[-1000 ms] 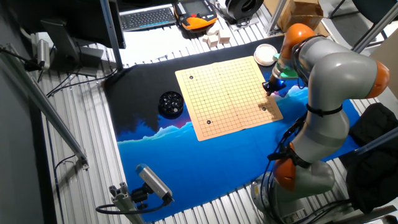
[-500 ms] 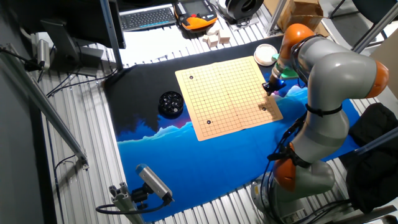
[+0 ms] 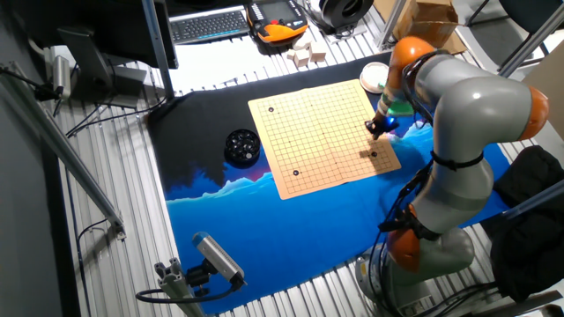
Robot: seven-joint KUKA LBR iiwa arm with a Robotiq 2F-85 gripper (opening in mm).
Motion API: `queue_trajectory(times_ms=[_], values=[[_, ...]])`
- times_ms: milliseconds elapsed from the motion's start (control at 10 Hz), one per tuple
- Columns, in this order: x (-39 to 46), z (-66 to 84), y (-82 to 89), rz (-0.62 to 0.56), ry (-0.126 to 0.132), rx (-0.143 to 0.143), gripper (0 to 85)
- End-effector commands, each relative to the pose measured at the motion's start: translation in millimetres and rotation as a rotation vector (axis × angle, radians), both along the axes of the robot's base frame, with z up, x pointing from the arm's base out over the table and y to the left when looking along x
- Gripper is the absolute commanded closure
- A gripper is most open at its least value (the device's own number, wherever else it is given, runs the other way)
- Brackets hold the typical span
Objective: Play the first move as black on the 3-4 point in the upper right corner of the Go board
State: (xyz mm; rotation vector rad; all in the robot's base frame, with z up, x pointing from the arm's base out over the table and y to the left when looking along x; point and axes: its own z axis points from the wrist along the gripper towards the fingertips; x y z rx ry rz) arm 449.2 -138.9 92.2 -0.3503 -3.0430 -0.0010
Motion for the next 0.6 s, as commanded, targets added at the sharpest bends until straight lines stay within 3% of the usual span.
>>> queue_trajectory(times_ms=[0,200,500], values=[[-3.8,-3.2,31.8,0.0,-0.001,-0.004,85.0],[-14.6,-11.7,44.0,-0.018,0.006,0.032,85.0],[-17.7,-8.3,41.4,-0.026,0.013,0.056,85.0]])
